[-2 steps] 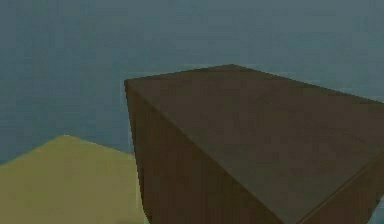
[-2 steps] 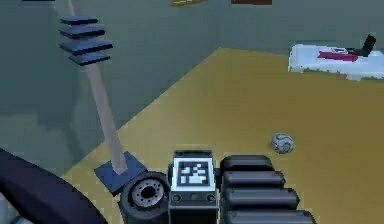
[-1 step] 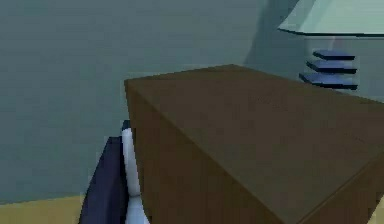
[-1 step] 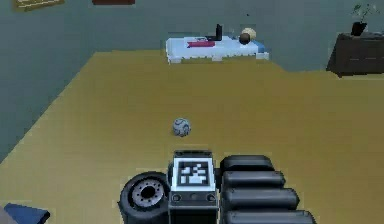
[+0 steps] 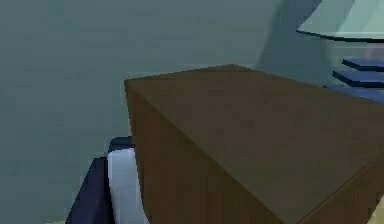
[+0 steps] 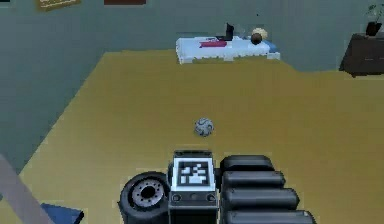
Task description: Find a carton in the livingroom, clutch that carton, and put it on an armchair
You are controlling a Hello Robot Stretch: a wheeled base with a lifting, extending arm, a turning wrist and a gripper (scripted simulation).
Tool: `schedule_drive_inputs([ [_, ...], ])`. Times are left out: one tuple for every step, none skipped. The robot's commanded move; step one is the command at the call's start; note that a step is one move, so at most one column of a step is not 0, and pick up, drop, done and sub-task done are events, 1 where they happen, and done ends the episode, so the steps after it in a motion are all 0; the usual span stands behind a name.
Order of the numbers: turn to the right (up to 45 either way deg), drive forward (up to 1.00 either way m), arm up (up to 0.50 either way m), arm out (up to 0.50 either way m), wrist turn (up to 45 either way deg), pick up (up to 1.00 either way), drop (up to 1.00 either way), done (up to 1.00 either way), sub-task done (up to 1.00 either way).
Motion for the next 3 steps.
schedule_drive_inputs([
  [-45.0,0.00,0.00,0.00,0.0,0.00,0.00,0.00,0.00],
  [-45.0,0.00,0.00,0.00,0.0,0.00,0.00,0.00,0.00],
  [-3.0,0.00,0.00,0.00,0.0,0.00,0.00,0.00,0.00],
])
